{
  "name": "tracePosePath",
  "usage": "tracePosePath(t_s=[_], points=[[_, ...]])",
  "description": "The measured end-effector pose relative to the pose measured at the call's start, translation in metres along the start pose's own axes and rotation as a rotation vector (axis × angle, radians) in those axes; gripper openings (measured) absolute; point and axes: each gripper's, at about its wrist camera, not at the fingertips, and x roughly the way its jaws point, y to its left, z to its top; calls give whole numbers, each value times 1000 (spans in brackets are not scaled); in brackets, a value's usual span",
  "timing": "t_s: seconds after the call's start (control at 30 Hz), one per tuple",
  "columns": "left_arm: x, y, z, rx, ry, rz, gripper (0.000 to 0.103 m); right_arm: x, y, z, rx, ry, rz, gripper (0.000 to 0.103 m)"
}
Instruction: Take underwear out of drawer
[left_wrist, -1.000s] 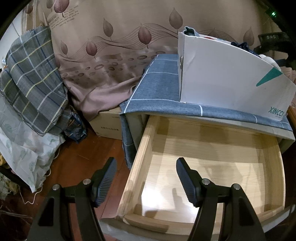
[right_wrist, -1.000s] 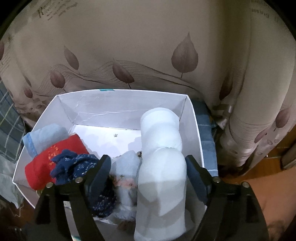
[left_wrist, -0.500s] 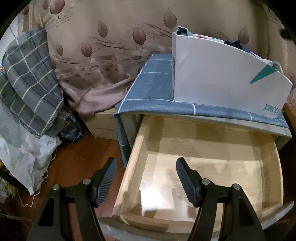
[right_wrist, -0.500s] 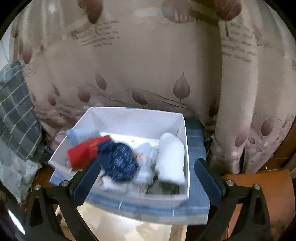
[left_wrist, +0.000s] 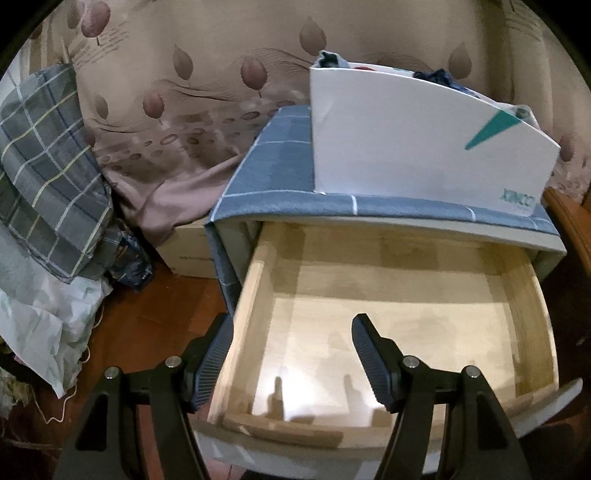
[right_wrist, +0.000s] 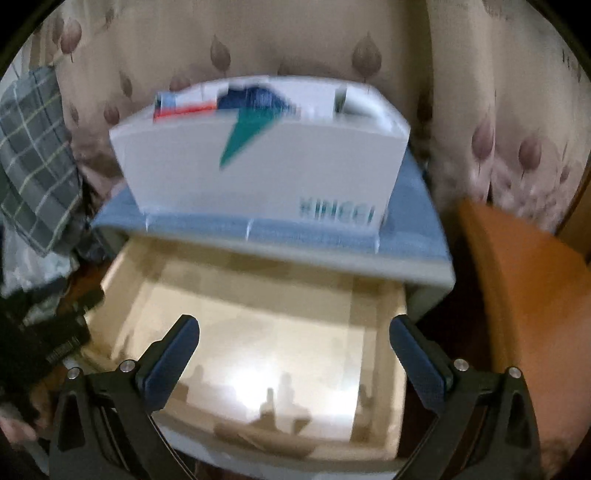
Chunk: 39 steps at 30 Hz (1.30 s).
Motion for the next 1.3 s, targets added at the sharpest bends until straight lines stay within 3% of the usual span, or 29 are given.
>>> tracePosePath(t_s=[0.3, 0.73, 1.3], points=[[-8, -6, -9, 27, -5, 3, 68, 14, 0, -34, 24, 50, 10, 102], [-8, -12, -11, 57, 0, 20, 68, 17, 7, -40, -19, 49, -39, 102], [-9, -14, -11, 77, 1, 17, 68, 24, -1, -40, 29, 85, -3, 102]])
